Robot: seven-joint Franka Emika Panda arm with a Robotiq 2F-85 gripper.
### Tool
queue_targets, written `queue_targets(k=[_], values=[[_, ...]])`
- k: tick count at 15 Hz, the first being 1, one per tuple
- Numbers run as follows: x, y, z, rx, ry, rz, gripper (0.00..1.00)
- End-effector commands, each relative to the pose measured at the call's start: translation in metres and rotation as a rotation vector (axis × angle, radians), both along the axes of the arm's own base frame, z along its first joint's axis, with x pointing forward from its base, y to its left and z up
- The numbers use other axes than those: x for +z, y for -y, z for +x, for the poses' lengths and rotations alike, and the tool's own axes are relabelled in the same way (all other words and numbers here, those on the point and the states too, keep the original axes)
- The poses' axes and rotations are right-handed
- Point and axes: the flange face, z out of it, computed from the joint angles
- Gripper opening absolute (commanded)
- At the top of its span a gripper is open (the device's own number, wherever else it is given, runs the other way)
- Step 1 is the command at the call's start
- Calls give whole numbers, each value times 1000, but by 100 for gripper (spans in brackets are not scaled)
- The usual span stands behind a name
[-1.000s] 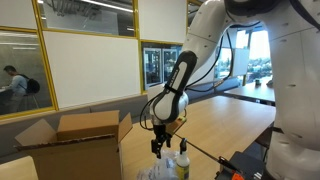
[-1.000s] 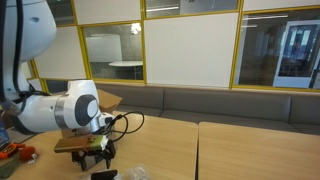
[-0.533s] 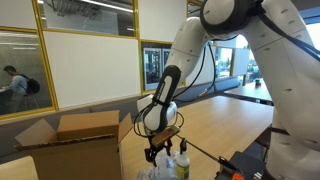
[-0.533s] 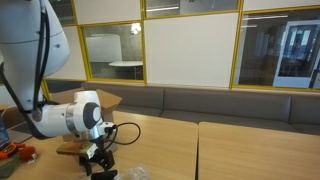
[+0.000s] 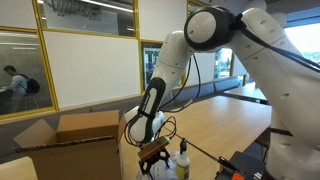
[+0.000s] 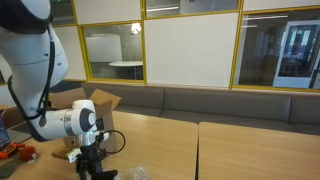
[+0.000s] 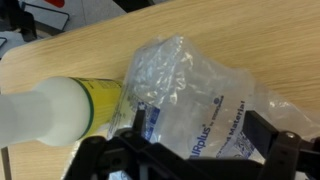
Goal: Pick up the plastics and put them in the box
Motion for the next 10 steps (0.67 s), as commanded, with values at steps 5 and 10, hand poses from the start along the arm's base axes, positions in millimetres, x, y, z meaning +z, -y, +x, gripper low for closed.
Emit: queue_targets(k=[5,10], values=[[-1,-26,21,-93,82,-73,100],[-22,-18,5,-141,80,-138,100]])
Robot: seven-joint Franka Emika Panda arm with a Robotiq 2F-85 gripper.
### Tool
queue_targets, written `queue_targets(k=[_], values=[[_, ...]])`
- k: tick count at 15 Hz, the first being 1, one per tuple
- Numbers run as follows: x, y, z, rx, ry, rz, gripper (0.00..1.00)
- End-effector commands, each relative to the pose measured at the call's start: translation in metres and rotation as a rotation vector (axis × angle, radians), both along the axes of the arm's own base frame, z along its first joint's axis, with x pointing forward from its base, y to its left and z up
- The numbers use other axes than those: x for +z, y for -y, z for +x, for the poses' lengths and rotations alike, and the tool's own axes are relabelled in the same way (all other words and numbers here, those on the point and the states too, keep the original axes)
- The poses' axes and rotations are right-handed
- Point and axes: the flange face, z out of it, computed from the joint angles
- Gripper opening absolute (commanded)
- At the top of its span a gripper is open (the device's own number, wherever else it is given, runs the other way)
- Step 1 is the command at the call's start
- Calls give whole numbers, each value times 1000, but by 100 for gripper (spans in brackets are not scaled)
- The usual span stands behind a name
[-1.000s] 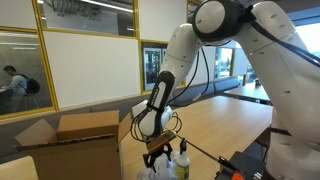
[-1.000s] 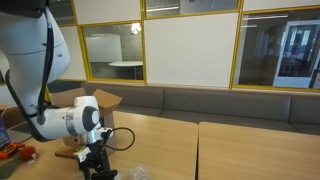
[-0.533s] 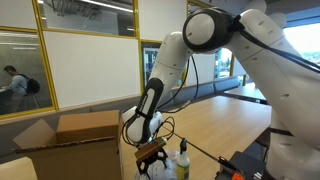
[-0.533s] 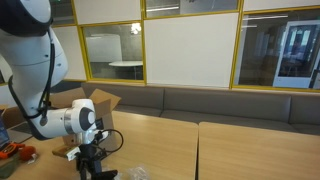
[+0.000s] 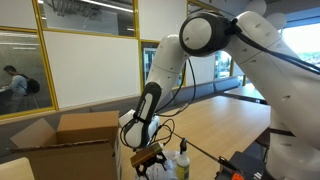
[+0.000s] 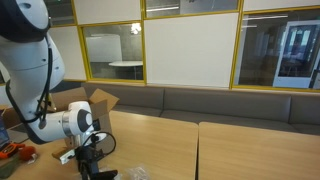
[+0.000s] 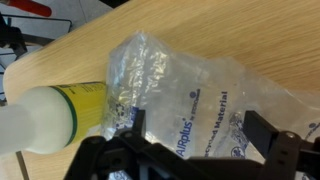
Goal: Pick up the plastics and put them in the box
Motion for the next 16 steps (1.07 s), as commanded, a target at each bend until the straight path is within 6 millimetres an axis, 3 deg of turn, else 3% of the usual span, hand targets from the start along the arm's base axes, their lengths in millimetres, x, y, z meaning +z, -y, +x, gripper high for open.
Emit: queue_targets(k=[1,6,8,11,16], values=[[-15,4,-5,-33,24,-61,100],[-34,12,-12,-71,36,-111,100],[-40,13,-15,-76,39,-114,75],[-41,12,-15,-84,49,-116,49],[-27,24,-6,-84,91,-134,15]])
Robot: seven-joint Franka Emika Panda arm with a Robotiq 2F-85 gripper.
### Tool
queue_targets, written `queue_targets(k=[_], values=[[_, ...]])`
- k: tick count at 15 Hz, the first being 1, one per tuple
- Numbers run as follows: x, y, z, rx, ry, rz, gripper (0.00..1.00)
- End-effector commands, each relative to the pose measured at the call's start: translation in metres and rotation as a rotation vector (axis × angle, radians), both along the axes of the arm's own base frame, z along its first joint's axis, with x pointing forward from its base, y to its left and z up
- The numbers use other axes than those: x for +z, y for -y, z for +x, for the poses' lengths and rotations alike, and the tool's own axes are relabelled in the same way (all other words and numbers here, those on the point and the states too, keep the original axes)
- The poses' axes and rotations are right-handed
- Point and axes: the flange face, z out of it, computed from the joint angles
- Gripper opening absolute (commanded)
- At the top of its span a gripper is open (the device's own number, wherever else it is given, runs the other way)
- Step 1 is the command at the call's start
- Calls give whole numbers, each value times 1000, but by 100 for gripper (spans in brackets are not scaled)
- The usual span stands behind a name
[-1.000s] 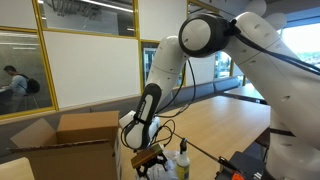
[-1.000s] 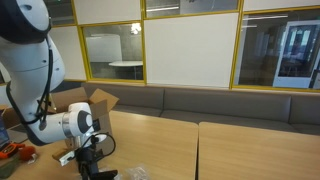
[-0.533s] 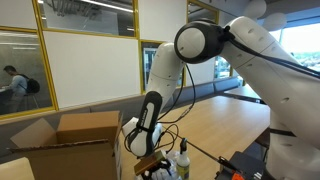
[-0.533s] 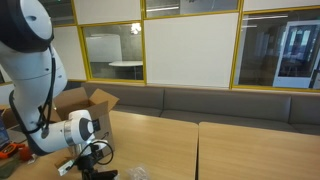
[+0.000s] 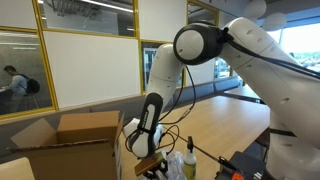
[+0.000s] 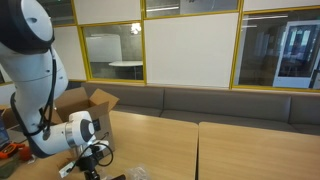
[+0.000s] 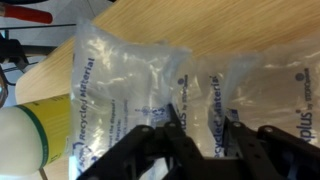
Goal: Pick up the plastics and put them in the box
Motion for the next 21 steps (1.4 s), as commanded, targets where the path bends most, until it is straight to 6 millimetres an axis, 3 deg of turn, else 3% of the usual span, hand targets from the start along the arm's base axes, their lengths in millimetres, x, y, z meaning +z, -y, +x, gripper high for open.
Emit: queue_targets(k=[1,7,13,17,21], values=[[17,13,10,11,70,-25,15],[81,70,47,53,214,-80,16],[177,129,92,140,378,-153,15],[236,146,120,215,477,-184,15],[276,141,148,279,558,-175,16]])
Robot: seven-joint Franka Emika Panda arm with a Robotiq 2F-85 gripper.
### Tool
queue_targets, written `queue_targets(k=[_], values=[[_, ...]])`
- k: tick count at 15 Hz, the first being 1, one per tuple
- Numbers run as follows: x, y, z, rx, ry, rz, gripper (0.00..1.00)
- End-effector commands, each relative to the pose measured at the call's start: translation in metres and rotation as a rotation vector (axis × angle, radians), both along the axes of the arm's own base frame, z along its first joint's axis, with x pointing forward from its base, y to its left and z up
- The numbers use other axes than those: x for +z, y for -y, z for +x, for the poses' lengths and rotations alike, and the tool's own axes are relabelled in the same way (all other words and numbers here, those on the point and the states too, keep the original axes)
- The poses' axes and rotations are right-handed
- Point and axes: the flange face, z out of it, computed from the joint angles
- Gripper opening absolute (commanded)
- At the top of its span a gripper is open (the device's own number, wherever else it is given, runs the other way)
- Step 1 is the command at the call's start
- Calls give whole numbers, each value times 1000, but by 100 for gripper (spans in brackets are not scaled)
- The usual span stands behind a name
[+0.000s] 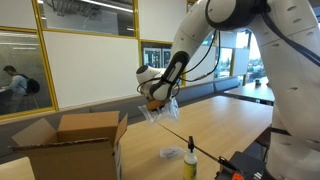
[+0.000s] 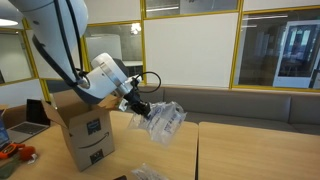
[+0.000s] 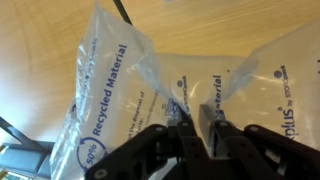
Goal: Pick up the plastics and put them in the box
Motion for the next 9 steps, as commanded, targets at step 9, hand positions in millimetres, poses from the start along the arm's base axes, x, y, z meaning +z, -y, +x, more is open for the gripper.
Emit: queue_targets(k=[9], values=[[108,-73,61,265,182,35,16]])
